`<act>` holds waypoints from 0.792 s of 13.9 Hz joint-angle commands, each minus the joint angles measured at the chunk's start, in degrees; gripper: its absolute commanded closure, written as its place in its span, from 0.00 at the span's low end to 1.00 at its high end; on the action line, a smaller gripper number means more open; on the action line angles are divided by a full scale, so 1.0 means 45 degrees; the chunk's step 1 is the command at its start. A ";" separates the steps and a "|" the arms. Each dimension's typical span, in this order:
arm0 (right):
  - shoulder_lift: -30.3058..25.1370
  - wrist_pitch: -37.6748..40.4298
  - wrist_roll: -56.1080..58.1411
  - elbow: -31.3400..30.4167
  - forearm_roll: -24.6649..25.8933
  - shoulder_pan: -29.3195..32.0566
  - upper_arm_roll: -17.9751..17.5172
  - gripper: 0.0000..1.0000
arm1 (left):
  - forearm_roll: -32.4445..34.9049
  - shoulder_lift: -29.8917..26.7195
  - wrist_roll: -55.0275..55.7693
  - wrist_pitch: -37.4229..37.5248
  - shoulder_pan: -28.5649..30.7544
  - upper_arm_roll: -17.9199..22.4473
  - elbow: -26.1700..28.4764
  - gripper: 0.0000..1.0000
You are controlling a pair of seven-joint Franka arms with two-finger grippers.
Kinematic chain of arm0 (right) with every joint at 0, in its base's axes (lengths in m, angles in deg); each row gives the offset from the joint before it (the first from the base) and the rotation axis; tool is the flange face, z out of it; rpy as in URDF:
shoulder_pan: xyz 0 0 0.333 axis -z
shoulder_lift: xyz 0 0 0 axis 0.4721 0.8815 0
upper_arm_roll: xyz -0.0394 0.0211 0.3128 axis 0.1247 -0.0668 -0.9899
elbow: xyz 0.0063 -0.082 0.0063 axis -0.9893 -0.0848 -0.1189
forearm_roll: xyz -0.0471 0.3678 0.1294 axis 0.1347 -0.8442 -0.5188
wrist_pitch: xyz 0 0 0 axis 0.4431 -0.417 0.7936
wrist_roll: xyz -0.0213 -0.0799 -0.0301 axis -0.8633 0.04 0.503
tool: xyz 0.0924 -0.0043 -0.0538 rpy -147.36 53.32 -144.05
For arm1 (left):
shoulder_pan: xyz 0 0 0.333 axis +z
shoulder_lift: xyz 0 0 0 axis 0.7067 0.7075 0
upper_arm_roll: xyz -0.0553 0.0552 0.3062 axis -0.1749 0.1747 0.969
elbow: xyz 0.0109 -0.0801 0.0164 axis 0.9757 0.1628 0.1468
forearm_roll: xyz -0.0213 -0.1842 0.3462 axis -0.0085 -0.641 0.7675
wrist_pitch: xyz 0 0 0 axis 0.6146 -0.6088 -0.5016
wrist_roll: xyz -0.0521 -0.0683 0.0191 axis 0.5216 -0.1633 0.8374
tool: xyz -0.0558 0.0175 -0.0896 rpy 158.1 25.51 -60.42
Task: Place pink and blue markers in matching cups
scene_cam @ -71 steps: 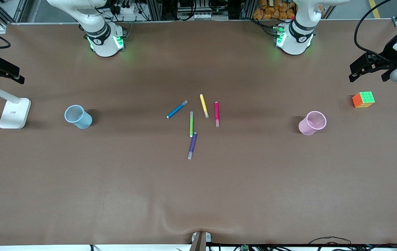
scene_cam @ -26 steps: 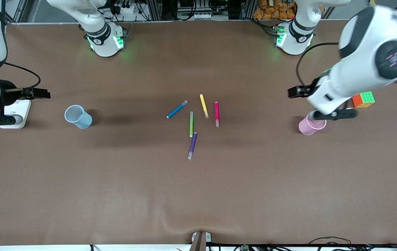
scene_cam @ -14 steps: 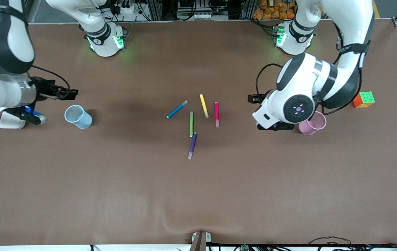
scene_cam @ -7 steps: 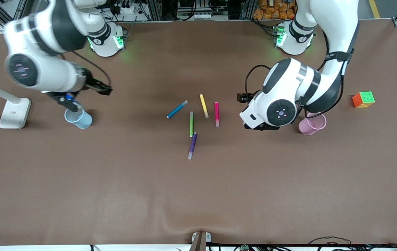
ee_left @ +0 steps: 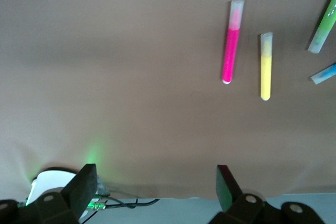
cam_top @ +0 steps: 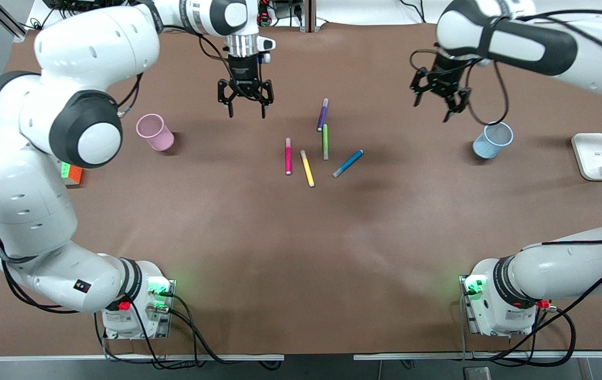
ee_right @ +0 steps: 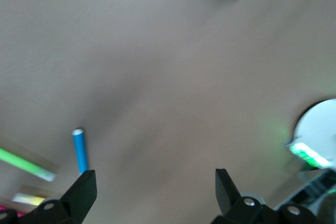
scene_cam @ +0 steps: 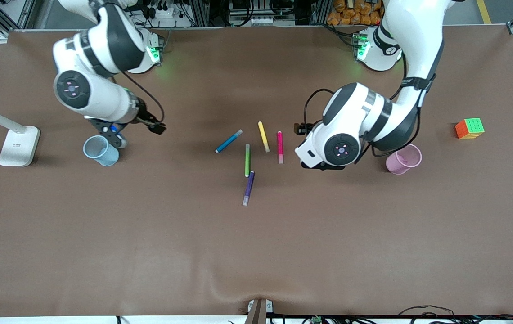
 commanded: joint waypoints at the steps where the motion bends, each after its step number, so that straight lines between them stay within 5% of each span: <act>1: 0.0574 -0.1623 -0.1904 -0.0496 -0.0549 -0.0220 -0.1149 0.00 | -0.0267 0.0794 0.0587 -0.0641 -0.0231 0.0053 -0.0626 0.00; 11: 0.2763 -0.6078 -0.5152 -0.1121 -0.0550 -0.1138 -0.2402 0.03 | -0.0267 0.1636 0.1136 -0.1954 -0.0602 0.0073 -0.0646 0.00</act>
